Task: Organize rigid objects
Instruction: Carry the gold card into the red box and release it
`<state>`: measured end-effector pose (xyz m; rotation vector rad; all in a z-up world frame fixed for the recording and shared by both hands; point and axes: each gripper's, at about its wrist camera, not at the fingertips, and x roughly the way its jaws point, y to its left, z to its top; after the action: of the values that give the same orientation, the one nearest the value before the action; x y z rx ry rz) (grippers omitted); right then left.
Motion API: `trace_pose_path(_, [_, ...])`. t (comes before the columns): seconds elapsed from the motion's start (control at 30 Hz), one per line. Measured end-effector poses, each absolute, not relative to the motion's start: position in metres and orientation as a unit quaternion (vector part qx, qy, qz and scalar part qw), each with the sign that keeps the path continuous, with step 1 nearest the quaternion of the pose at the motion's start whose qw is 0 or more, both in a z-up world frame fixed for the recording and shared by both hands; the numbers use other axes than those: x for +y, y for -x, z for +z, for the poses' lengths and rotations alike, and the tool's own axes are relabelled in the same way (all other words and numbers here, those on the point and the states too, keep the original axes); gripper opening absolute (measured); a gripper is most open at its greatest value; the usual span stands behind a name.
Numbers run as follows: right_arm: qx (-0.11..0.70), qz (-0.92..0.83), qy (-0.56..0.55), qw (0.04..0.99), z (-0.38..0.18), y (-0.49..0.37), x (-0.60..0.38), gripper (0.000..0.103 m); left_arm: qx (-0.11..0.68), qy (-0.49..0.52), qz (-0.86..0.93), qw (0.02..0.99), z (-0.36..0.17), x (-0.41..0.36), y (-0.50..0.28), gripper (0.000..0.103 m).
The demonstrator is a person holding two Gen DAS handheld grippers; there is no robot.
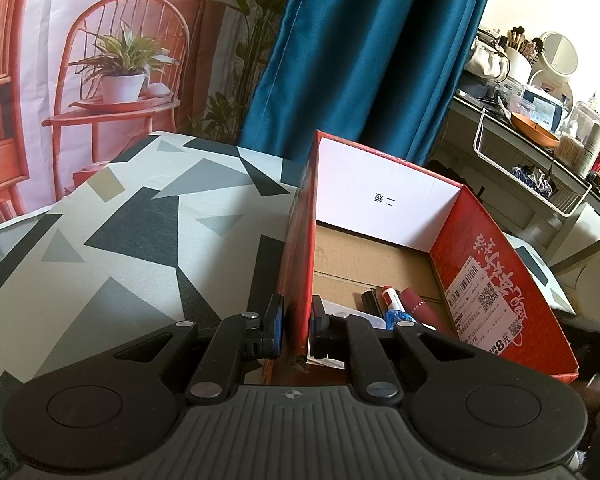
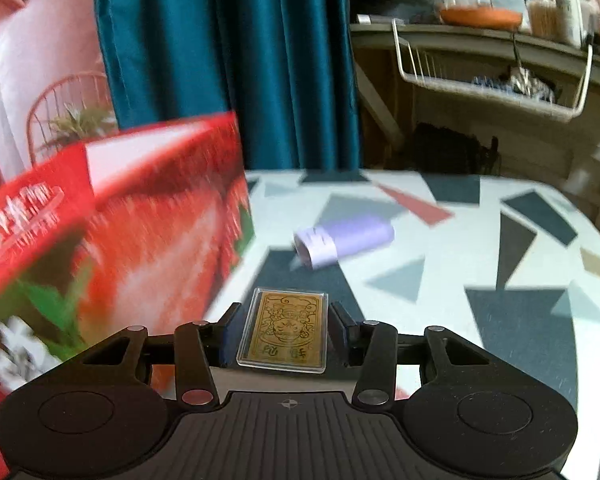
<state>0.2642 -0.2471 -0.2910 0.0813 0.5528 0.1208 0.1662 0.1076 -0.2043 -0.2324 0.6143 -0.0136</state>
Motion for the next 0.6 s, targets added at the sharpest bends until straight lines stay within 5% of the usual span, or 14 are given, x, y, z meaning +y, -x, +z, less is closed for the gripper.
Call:
trace_pose_path(0.33, [0.176,0.135,-0.044,0.974,-0.208,-0.244,-0.223,0.042,0.301,0.114,-0.007,0.947,-0.204,0.108,-0.166,0.013])
trace_pose_path(0.6, [0.176,0.205,-0.012,0.963,-0.183,-0.241,-0.184,0.042,0.301,0.114,-0.007,0.947,-0.204,0.108,-0.166,0.013])
